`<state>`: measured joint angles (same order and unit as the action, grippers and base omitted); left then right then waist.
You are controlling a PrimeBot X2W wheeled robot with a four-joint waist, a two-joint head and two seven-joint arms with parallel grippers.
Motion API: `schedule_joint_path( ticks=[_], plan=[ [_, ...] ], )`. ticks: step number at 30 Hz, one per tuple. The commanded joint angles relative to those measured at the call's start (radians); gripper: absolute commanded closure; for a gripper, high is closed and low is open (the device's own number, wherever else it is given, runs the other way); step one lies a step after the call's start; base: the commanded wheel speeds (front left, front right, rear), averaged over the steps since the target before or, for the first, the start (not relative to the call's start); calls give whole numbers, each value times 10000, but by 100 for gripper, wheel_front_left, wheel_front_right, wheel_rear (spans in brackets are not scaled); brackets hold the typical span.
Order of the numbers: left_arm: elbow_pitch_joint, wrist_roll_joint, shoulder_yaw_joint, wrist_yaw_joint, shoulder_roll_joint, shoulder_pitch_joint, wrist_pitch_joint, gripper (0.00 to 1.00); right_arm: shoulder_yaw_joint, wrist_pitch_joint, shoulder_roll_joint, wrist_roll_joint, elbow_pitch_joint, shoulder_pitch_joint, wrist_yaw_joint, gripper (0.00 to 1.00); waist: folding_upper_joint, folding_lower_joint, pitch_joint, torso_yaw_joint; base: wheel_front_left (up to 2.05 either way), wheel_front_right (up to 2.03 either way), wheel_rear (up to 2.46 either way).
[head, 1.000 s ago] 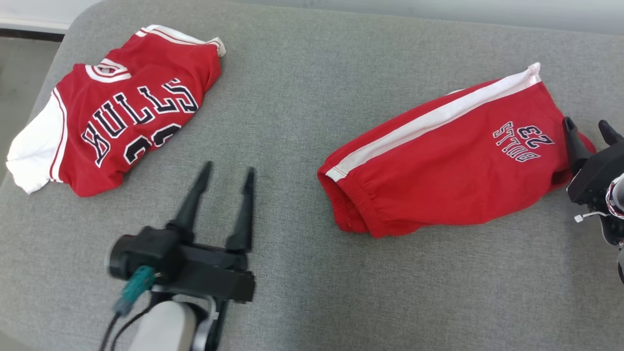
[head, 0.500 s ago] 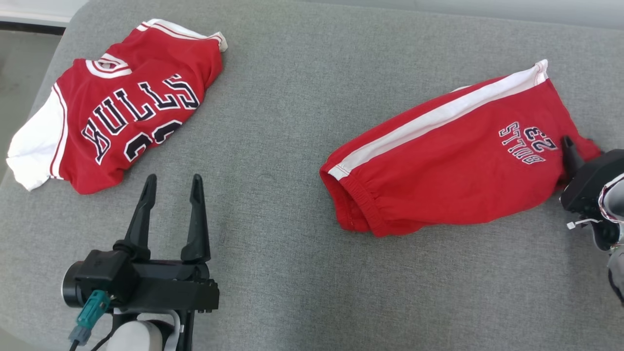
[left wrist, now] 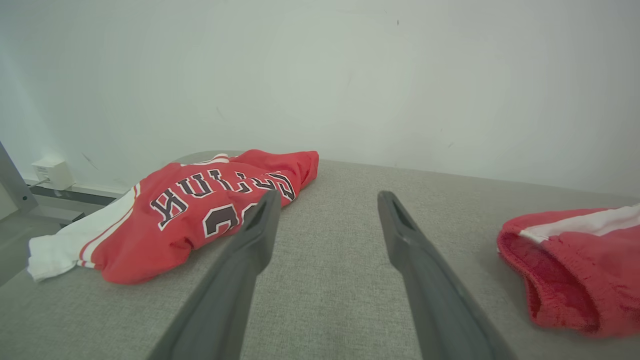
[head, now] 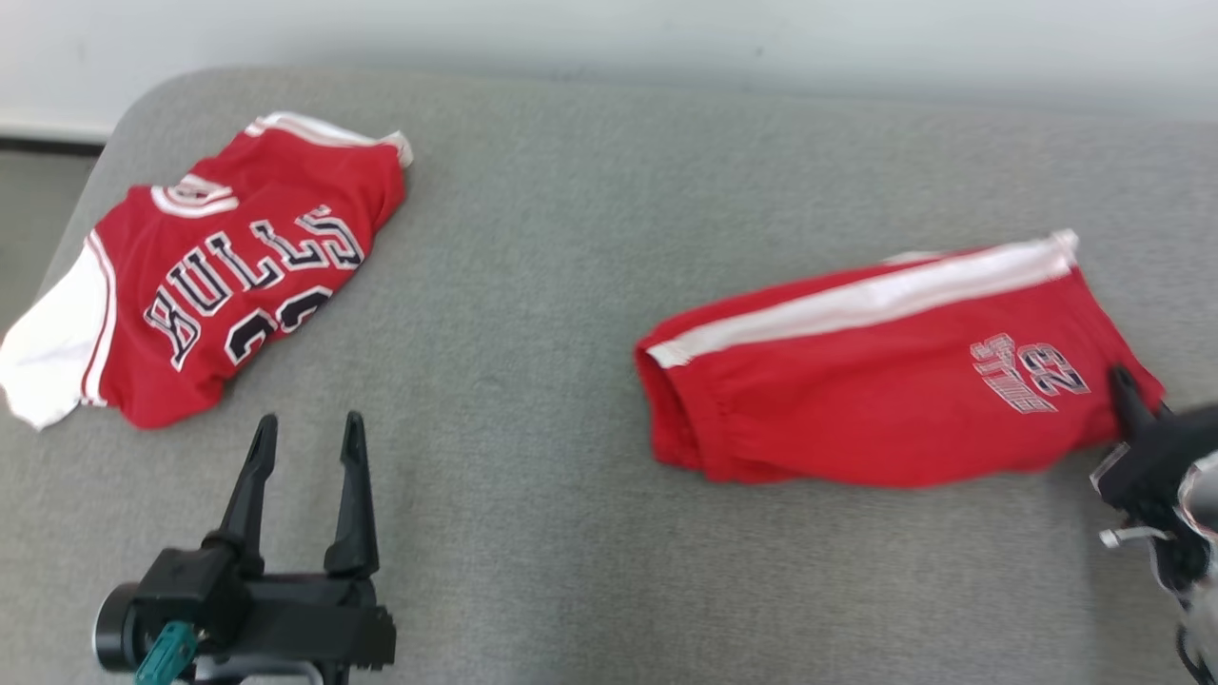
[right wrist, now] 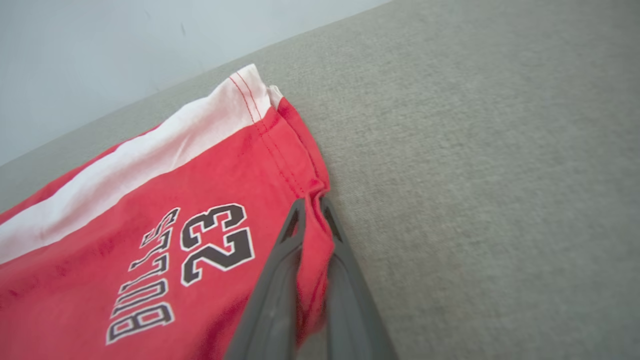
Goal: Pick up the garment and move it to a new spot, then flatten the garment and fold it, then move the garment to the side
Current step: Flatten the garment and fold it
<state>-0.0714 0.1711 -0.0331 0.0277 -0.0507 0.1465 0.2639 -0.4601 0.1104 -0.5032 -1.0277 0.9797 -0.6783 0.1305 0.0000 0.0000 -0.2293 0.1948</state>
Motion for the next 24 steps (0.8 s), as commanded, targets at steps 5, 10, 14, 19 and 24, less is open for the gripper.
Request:
schedule_joint_path(
  ticks=[5,10,14,19,24],
  plan=[
    [12,-293,459,150,1,-582,5,0,236,277,-686,-795,-374,1145,1,100,0,0,864,-953,0,0,0],
    [87,-405,590,181,-1,-830,5,0,428,499,-1043,-1146,-387,1670,1,100,0,0,1003,-1255,0,0,0],
    [161,-335,519,98,0,-845,5,0,460,659,-1059,-1268,-411,1776,1,100,0,0,1038,-1382,0,0,0],
    [209,-289,463,48,-1,-763,5,0,397,864,-986,-1173,-613,1610,1,100,0,0,990,-1433,0,0,0],
    [174,-312,551,117,-1,-802,5,0,60,1182,-827,-748,-1268,1475,1,100,0,0,1043,-1508,0,0,0]
  ],
)
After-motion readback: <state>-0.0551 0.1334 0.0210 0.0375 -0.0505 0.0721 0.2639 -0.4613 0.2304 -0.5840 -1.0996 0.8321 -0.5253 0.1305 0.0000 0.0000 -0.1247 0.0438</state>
